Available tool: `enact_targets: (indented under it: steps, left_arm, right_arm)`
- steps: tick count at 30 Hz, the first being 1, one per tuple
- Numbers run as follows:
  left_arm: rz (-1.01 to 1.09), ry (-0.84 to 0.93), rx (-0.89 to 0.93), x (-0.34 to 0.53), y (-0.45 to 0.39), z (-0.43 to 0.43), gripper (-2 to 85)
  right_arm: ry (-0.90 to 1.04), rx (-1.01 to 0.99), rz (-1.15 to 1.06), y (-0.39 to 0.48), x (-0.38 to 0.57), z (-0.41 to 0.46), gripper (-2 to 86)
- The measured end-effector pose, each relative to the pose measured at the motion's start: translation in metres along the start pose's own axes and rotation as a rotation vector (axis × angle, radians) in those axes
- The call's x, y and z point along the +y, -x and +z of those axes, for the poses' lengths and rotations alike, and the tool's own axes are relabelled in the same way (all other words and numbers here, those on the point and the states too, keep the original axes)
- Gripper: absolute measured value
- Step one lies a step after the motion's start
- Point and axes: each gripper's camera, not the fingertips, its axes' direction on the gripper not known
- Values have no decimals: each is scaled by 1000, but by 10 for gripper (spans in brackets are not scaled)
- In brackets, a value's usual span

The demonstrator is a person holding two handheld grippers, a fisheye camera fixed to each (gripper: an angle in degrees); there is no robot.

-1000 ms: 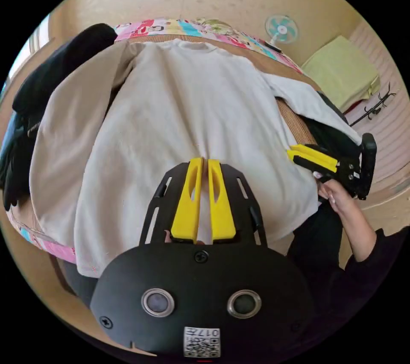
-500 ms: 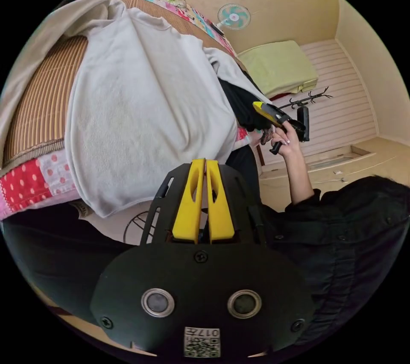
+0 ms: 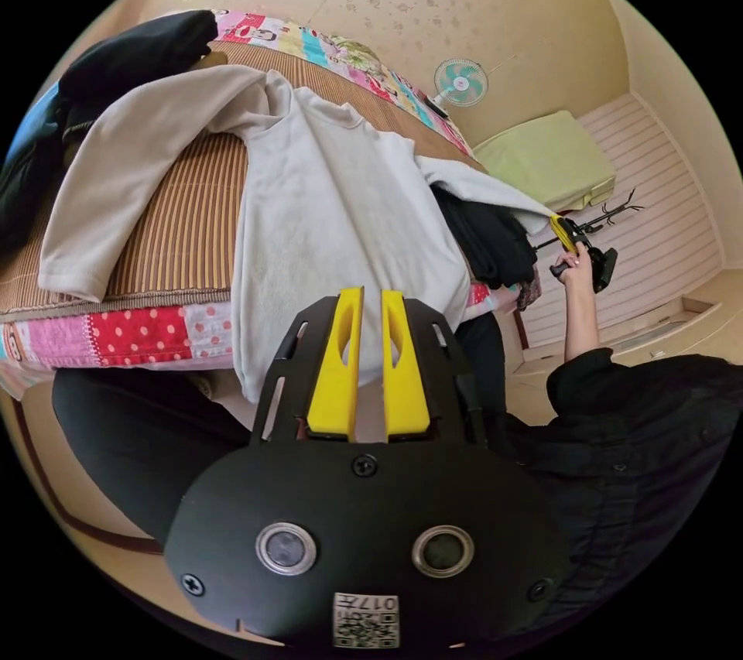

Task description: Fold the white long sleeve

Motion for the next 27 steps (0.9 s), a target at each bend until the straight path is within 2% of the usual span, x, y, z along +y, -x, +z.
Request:
enact_targets:
  steps: [3,5,6,8,10,13,16,21,24,27]
  left_arm:
    - [-44,-3,-2,12,9,-8,51]
    - [-89,28,15,19,19,-6,51]
    - [-100,38,22,20,21,-5,51]
    - [-117,69,33,22,23,-4,51]
    - [-94,86,10,19,17,-6,51]
    - [-60,87,-31,11,6,-12,51]
    - [-62,73,5,4,0,-16,51]
    - [-77,34,-5,4,-5,-21,52]
    - [-131,5,30,14,0,-26,53]
    - [-169,-33,22,29,5,-38,53]
  right_arm:
    - [-142,219,3,-5,-1,-41,28]
    - [-119,331,168,-50,10,-45,31]
    - [-99,318,219,-65,14,-44,34]
    - [-24,59,332,-105,35,-44,69]
    - [-41,-77,366,-108,52,-51,87]
    - [-60,-130,321,-81,56,-57,98]
    - [-70,-199,251,-50,35,-48,107]
    - [90,-134,403,-36,14,14,112]
    - [35,-115,443,-27,5,28,86]
    - [0,14,443,7,-31,30,48]
